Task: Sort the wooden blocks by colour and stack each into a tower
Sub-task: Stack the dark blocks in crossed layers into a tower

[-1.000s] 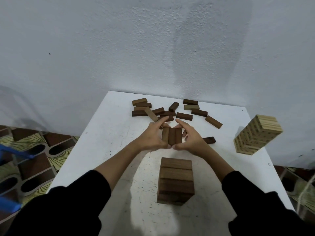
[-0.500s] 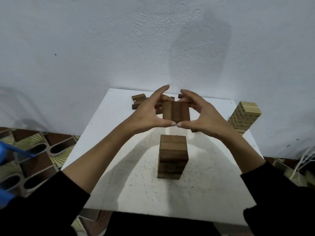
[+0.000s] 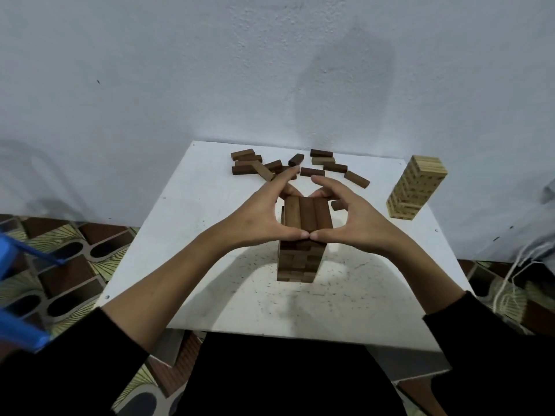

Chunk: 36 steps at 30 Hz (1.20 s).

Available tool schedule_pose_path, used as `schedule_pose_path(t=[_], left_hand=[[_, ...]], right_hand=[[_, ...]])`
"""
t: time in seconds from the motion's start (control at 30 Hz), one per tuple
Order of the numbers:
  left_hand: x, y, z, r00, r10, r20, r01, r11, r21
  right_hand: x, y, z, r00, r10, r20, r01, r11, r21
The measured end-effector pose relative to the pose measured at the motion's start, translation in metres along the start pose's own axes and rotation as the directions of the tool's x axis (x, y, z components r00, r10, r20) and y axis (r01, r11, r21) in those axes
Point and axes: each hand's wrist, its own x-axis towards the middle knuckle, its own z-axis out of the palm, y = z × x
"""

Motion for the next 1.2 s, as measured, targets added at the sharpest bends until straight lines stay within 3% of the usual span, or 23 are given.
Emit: schedule_pose_path(t=[0.9, 1.07, 1.2], left_hand=[[-0.004, -0.007, 0.010, 1.000, -0.013, 0.018, 0.013, 1.000, 0.019], [-0.005, -0.010, 0.010, 1.000, -0.012, 0.026, 0.013, 1.000, -0.020], [-0.013, -0.006, 0.014, 0.995, -0.091, 0.028, 0.095, 0.969, -0.228]], right_hand=[[-0.006, 0.007, 0.005, 0.999, 0.008, 0.034, -0.006, 0.999, -0.044], [-0.006, 0.007, 0.005, 0.999, 0.018, 0.049, -0.015, 0.999, -0.045], [-0.013, 0.002, 0.006, 0.998, 0.050, 0.036, -0.053, 0.995, 0.080]])
